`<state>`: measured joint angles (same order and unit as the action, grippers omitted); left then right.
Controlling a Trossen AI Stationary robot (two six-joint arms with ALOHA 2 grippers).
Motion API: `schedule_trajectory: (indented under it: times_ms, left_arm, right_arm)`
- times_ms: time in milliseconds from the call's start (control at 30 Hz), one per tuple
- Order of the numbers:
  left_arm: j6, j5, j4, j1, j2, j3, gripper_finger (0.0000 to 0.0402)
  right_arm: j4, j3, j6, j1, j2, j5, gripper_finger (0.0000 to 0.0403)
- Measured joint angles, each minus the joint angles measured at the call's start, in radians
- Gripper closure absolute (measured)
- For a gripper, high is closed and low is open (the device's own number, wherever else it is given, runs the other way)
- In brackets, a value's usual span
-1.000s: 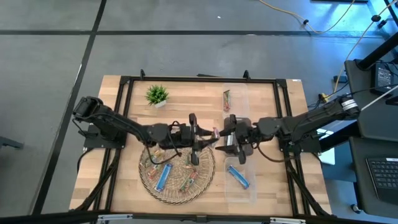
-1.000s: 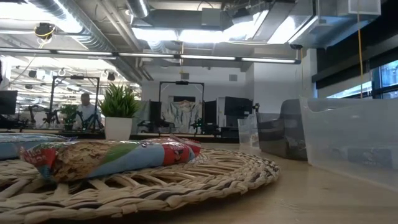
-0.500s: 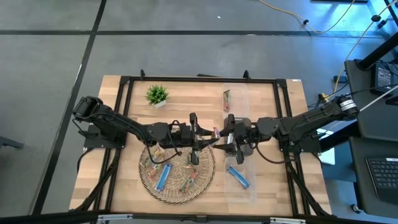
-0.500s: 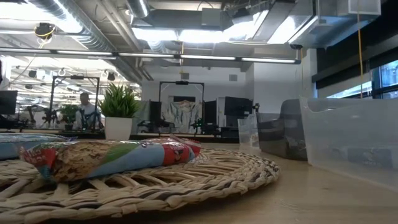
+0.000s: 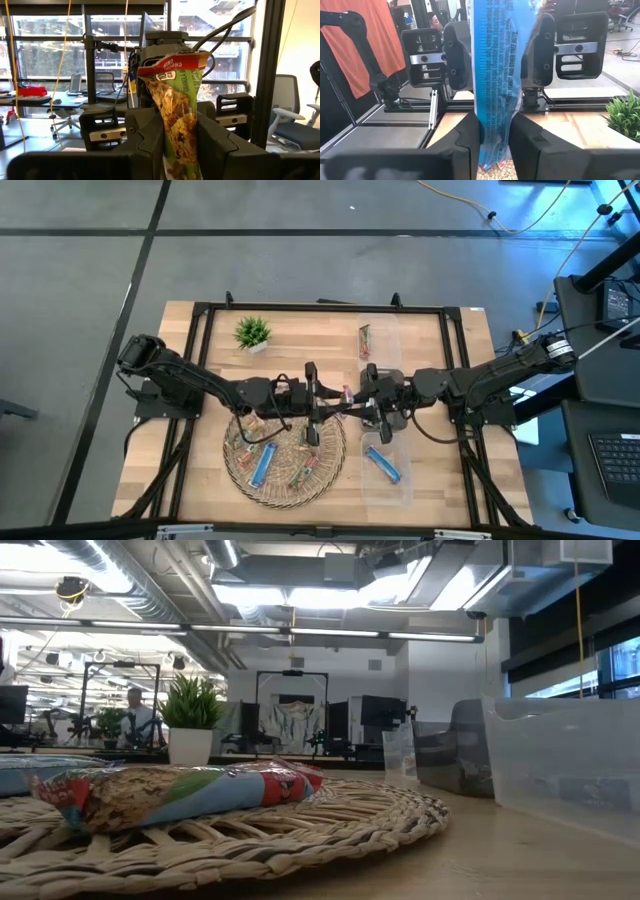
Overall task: Pick and place Granola Bars by type
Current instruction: Put the red granola bar into the top transparent bin
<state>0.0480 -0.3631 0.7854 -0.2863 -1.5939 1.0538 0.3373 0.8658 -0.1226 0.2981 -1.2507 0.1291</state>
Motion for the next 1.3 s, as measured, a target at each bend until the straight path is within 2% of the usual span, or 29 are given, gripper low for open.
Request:
schedule_trajectory:
  times_ms: [133,300,433,633,800,900,1000,1100,1167,1233,1300]
  left_arm:
    - [0.016,-0.013,-0.003,-0.001,0.0,0.0,0.0307]
    - [0.061,-0.019,-0.004,-0.007,0.001,0.0,0.0275]
    - [0.09,-0.111,-0.004,-0.022,0.001,0.0,0.024]
    - [0.175,-0.345,-0.004,-0.076,0.002,0.0,0.0194]
    - [0.213,-0.63,-0.006,-0.152,0.021,0.0,0.0185]
    - [0.169,-0.832,-0.015,-0.19,0.025,0.0,0.0187]
    - [0.069,-0.982,-0.053,-0.205,0.025,0.0,0.0189]
    - [-0.064,-0.992,-0.131,-0.206,0.025,0.0,0.0187]
    - [-0.147,-0.942,-0.172,-0.199,0.025,0.0,0.0186]
    - [-0.239,-0.839,-0.229,-0.18,0.025,0.0,0.0185]
    - [-0.333,-0.689,-0.289,-0.151,0.025,0.0,0.0186]
  right_arm:
    - [-0.006,0.0,0.0,0.0,0.0,0.0,0.0317]
    - [-0.011,0.0,0.0,0.0,0.0,0.0,0.0317]
    - [-0.017,0.0,0.0,0.0,0.0,0.0,0.0317]
    - [-0.073,0.0,-0.003,-0.006,0.023,0.067,0.0317]
    - [-0.231,0.001,-0.062,-0.061,0.101,0.144,0.0317]
    - [-0.364,0.002,-0.115,-0.12,0.156,0.176,0.0317]
    - [-0.531,0.002,-0.175,-0.207,0.194,0.237,0.0317]
    - [-0.682,0.002,-0.256,-0.319,0.204,0.262,0.0317]
    - [-0.749,0.001,-0.3,-0.396,0.2,0.249,0.0317]
    - [-0.773,0.002,-0.315,-0.47,0.183,0.205,0.0317]
    - [-0.776,0.001,-0.301,-0.533,0.161,0.148,0.0317]
